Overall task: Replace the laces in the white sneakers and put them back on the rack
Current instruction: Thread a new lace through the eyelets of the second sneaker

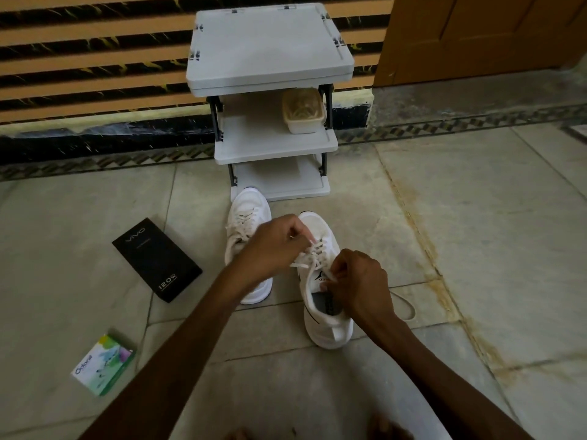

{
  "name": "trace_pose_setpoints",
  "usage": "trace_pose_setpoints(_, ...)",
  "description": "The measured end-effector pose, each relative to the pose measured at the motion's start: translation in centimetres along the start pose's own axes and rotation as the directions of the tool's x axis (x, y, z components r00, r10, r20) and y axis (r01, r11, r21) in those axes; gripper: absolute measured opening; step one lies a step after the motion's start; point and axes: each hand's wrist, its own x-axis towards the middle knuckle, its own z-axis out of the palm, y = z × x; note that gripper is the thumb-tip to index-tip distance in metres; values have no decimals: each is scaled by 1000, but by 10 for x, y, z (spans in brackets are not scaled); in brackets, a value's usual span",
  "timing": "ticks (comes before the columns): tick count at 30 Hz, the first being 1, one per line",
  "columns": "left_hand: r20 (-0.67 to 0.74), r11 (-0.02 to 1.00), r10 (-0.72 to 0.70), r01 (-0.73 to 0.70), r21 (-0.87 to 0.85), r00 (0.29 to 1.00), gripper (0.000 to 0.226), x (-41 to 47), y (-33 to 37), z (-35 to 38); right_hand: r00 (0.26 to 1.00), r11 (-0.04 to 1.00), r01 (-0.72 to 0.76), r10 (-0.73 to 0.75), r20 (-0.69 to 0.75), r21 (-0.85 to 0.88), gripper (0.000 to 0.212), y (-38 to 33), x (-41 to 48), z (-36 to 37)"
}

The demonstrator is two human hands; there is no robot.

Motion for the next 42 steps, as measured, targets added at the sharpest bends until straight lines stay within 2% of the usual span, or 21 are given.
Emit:
trace_pose_setpoints(1,44,981,-15,23,-193,999,11,2,-2,8,1000,1000,4,-4,-3,-22,19,2,-1,0)
trace_pose_setpoints(2,85,919,-10,43,-391,996,12,3,-4,14,1000,999,15,-16,-18,-47,13,2,-2,0)
trace_pose_setpoints(4,162,680,34,96,-727,986,12,4,-4,22,997,996,41,-46,-60,-81,7,4,-3,0)
trace_pose_setpoints(6,237,404,72,188,-895,969,10,4,-5,23,995,998,47,-51,-82,-47,7,6,-4,-1)
trace_pose_setpoints(7,255,312,76,220,-924,964,7,4,-6,22,996,999,38,-38,-82,-8,7,8,-4,-2)
trace_pose_setpoints(8,256,277,68,228,-933,964,5,6,-7,21,997,999,22,-20,-78,35,8,10,-3,-3)
trace_pose_setpoints(9,249,303,51,223,-927,967,5,9,-9,20,997,997,6,-1,-71,73,9,12,-2,-3)
trace_pose_setpoints(11,214,504,10,180,-845,977,12,11,-13,19,999,990,-17,24,-49,138,11,16,0,-4)
trace_pose_setpoints(13,170,763,-6,115,-637,985,13,10,-16,21,999,982,-39,46,-30,182,14,19,1,-5)
trace_pose_setpoints(14,132,861,-12,77,-503,991,12,10,-18,24,998,979,-47,53,-26,197,15,21,1,-5)
trace_pose_setpoints(16,27,970,-22,27,-242,999,7,10,-23,31,998,973,-45,55,-37,225,16,23,2,-3)
trace_pose_setpoints(19,-50,998,-40,38,-40,998,14,10,-36,43,998,967,-16,31,-54,253,13,28,1,2)
trace_pose_setpoints(22,-106,989,32,-16,147,994,15,7,-40,51,999,959,29,-15,-50,282,10,34,3,0)
trace_pose_setpoints(27,-168,881,202,-105,461,965,20,4,-34,65,998,919,-15,-8,57,395,9,45,12,-9)
trace_pose_setpoints(34,-274,854,229,-58,517,934,14,0,-34,81,989,886,-54,-15,145,461,16,45,15,-14)
trace_pose_setpoints(36,-279,868,221,-58,493,935,13,0,-34,81,987,885,-62,-14,159,462,19,45,15,-16)
trace_pose_setpoints(39,-387,916,227,-61,396,894,20,1,-34,85,983,874,-91,2,185,477,23,45,14,-18)
trace_pose_setpoints(42,-296,911,173,-38,410,939,23,1,-40,85,981,866,-104,8,194,490,23,46,14,-17)
